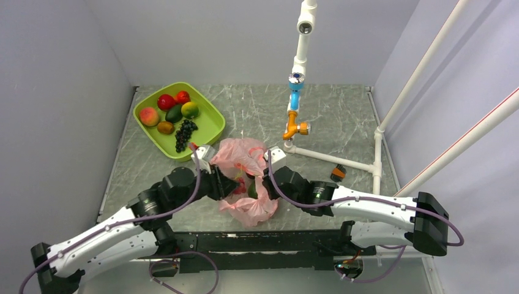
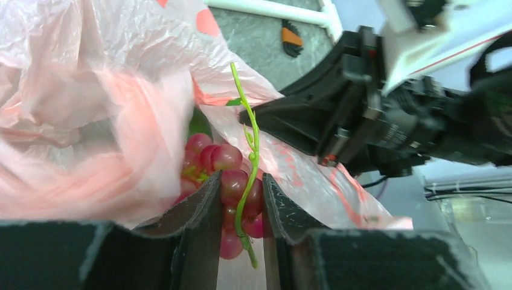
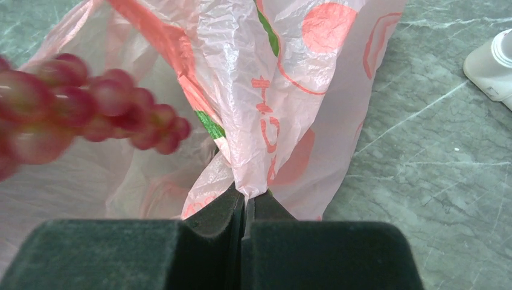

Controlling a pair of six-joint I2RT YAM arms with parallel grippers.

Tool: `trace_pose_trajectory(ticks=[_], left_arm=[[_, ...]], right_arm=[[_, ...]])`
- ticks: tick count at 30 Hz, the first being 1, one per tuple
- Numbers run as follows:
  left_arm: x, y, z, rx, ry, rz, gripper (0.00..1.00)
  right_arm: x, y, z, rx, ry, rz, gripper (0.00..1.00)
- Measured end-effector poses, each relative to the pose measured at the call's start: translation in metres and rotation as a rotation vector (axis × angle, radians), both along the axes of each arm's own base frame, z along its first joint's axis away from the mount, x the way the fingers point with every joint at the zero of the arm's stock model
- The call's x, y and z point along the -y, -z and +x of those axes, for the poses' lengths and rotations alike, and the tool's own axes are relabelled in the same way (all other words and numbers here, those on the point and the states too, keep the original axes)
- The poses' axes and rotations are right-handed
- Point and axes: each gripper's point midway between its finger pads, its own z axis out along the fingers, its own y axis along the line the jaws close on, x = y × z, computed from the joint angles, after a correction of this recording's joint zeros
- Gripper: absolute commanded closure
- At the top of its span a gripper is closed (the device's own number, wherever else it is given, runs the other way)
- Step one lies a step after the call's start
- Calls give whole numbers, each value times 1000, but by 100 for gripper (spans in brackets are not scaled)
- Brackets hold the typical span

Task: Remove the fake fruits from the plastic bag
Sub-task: Take out the fake fruit from the plastic bag, then place the fake fruit in the bin.

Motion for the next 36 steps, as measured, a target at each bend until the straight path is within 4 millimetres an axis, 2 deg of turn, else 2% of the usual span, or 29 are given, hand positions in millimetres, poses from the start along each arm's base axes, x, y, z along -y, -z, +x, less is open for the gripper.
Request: trace_pose_trajectory(ticks=[4, 8, 14, 17, 19, 21, 25, 27, 30, 36], left_arm=[[-14, -22, -15, 20, 27, -40, 100], [-23, -55, -27, 47, 57, -69, 100], [-43, -100, -30, 123, 32, -61, 100], [-57, -125, -22, 167, -28, -8, 100], [-64, -149, -9, 207, -88, 34, 100], [-72, -171, 8, 255, -160, 91, 100], [-90, -194, 50, 317, -306, 232, 100], [-104, -193, 78, 316, -386, 305, 100], [-126, -173, 117, 257, -478, 387, 100], [-166, -92, 197, 25, -555, 470, 100]], right_arm=[[-2, 0, 1, 1, 1, 5, 100], [-4, 5, 2, -3, 1, -3, 100], [-4, 7, 5, -4, 10, -8, 100], [-1, 7, 9, -3, 25, -11, 100], [3, 8, 12, -3, 39, -17, 100], [7, 9, 15, -6, 52, -24, 100], [18, 5, 20, -5, 79, -28, 100], [22, -2, 20, 5, 84, -15, 100], [26, -12, 19, 21, 83, 3, 100], [36, -23, 17, 46, 92, 10, 100]])
